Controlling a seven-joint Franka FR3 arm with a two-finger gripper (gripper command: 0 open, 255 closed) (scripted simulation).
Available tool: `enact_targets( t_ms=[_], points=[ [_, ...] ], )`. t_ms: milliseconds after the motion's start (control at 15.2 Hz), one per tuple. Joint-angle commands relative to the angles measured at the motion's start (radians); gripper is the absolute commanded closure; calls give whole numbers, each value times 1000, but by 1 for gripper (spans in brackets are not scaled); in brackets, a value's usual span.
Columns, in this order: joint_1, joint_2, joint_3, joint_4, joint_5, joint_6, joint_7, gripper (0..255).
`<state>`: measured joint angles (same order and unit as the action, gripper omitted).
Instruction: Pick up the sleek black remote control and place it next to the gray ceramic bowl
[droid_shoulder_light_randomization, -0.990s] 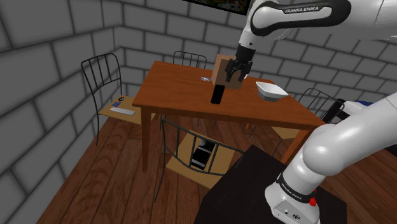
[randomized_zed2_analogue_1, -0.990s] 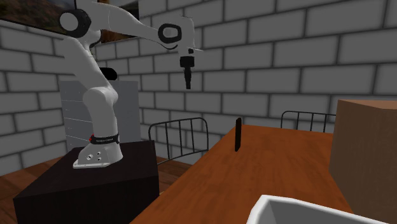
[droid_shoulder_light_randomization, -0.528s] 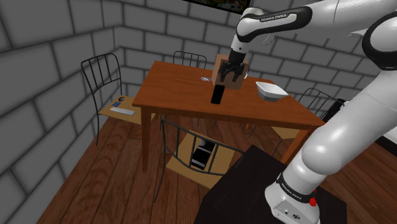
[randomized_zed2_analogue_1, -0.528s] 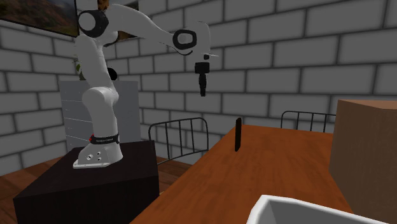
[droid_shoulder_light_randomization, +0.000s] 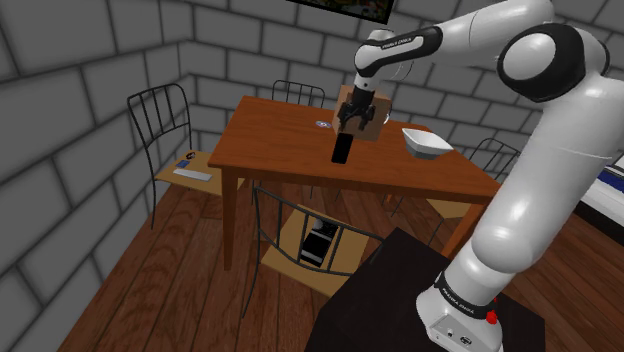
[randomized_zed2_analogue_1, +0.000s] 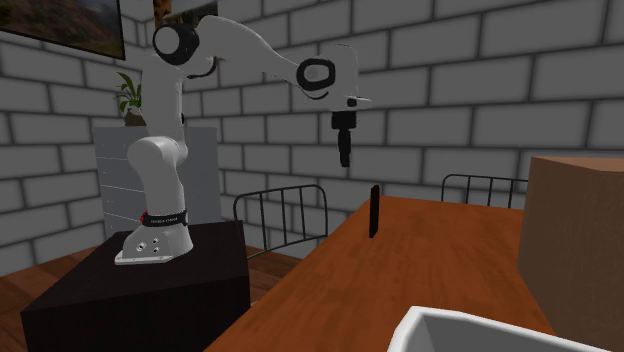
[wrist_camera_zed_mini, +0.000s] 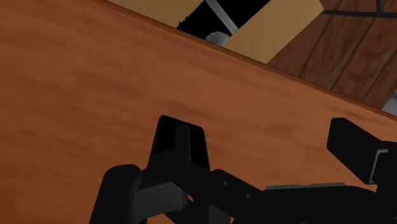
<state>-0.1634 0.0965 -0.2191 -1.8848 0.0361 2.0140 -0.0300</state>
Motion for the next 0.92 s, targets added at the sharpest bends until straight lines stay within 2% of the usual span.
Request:
enact_targets(
  t_ms=[0, 396, 858],
  points=[
    [-14, 75, -10, 67, 12, 7, -6, 0],
    [-70, 297, -30, 297, 53, -5, -25, 0],
    [-76, 336, -27, 269, 64, 61, -31, 0]
  ],
)
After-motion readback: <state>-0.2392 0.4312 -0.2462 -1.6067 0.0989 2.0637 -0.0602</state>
